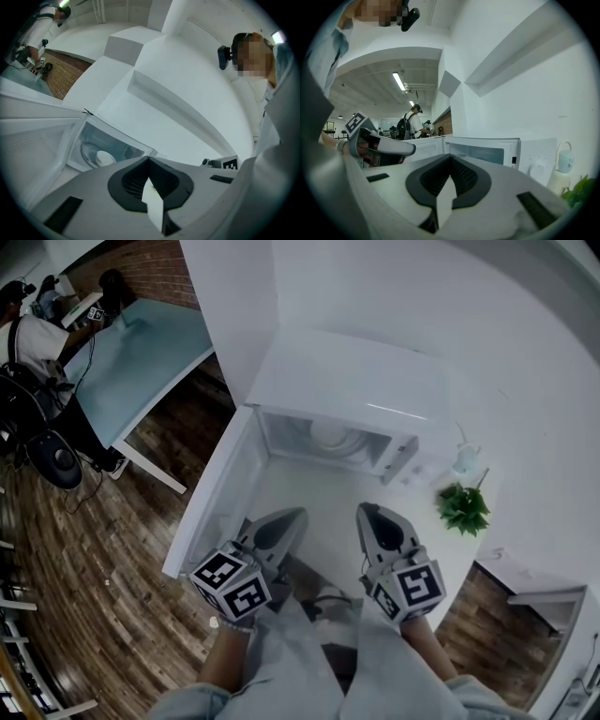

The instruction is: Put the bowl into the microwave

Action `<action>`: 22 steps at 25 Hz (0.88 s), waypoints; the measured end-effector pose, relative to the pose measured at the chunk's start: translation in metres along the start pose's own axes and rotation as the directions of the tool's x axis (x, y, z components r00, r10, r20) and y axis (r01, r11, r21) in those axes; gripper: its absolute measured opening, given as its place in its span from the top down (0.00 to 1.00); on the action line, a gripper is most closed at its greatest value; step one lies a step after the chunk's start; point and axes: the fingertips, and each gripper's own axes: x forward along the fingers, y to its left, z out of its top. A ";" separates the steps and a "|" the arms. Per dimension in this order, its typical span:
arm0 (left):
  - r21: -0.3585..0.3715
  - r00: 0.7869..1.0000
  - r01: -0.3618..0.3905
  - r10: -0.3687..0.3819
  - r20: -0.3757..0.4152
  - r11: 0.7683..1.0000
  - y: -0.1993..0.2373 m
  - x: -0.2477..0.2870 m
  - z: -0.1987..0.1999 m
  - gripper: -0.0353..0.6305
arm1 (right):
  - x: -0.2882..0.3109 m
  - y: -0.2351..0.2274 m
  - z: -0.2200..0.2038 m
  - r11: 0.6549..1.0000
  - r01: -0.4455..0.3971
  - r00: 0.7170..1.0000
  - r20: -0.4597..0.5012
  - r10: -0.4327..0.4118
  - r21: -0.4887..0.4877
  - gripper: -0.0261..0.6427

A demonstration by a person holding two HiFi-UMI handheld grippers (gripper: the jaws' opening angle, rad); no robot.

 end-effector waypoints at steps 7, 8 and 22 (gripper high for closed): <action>0.007 1.000 0.003 -0.003 -0.002 1.000 0.001 -0.001 -0.003 0.95 | 0.003 0.006 -0.003 1.000 -0.026 1.000 -0.015 0.026 -0.005 0.96; 0.005 1.000 0.003 -0.003 -0.005 1.000 0.001 -0.001 -0.003 0.95 | 0.004 0.007 -0.003 1.000 -0.029 0.999 -0.017 0.029 -0.005 0.96; 0.002 0.999 0.009 -0.009 -0.035 1.000 -0.006 0.005 -0.010 0.95 | 0.001 0.004 -0.010 0.999 -0.033 0.999 -0.034 0.033 0.003 0.96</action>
